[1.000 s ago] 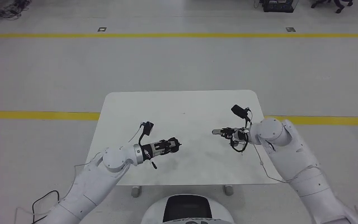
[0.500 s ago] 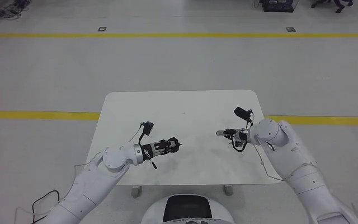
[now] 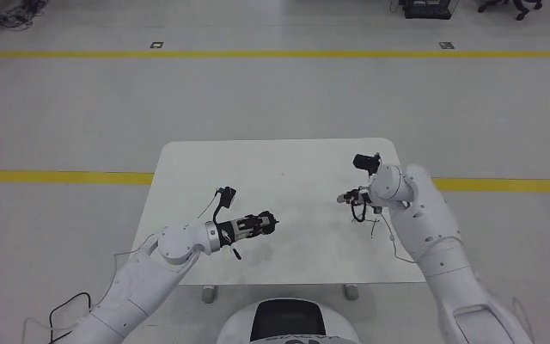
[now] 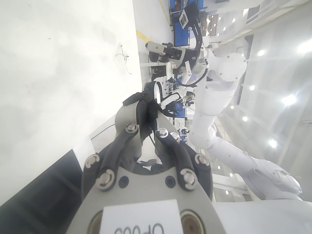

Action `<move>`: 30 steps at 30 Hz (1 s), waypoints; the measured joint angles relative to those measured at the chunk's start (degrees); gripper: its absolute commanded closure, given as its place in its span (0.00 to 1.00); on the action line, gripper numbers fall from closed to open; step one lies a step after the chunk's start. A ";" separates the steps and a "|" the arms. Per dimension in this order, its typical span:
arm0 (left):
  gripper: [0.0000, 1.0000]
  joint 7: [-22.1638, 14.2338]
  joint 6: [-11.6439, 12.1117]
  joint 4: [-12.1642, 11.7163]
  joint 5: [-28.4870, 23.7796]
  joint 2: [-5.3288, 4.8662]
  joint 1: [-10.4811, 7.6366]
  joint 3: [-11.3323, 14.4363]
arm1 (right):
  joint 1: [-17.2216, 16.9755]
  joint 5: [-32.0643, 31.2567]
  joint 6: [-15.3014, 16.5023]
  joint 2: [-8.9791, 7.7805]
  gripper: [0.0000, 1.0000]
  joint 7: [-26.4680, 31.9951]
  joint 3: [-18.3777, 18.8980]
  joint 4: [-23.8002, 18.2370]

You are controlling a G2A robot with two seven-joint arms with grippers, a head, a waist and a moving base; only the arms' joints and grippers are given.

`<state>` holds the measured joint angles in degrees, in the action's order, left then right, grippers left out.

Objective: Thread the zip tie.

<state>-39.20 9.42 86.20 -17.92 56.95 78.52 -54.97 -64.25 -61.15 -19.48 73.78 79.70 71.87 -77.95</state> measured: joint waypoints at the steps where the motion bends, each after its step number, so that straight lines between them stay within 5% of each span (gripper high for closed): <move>1: 1.00 0.00 0.00 0.00 0.00 0.00 0.00 0.00 | -0.36 -3.02 0.00 1.72 0.00 0.68 1.06 0.28; 10: 1.00 0.00 0.00 0.00 0.00 0.00 0.00 0.00 | -1.62 -21.93 0.00 14.26 0.00 -0.06 9.31 4.26; 15: 1.00 0.00 0.00 0.00 0.00 0.00 0.00 0.00 | -4.82 -29.81 0.00 19.89 0.00 -0.06 17.07 -0.43; 21: 1.00 0.00 0.00 0.00 0.00 0.00 0.00 0.00 | -6.76 -28.78 0.00 21.66 0.00 -0.06 21.64 -1.87; 30: 1.00 0.00 0.00 0.00 0.00 0.00 0.00 0.00 | -6.71 -28.80 0.00 21.83 0.00 -0.06 21.79 -2.17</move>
<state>-39.20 9.42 86.20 -17.92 56.95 78.52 -54.97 -70.96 -89.96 -19.48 95.61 79.64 93.66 -80.12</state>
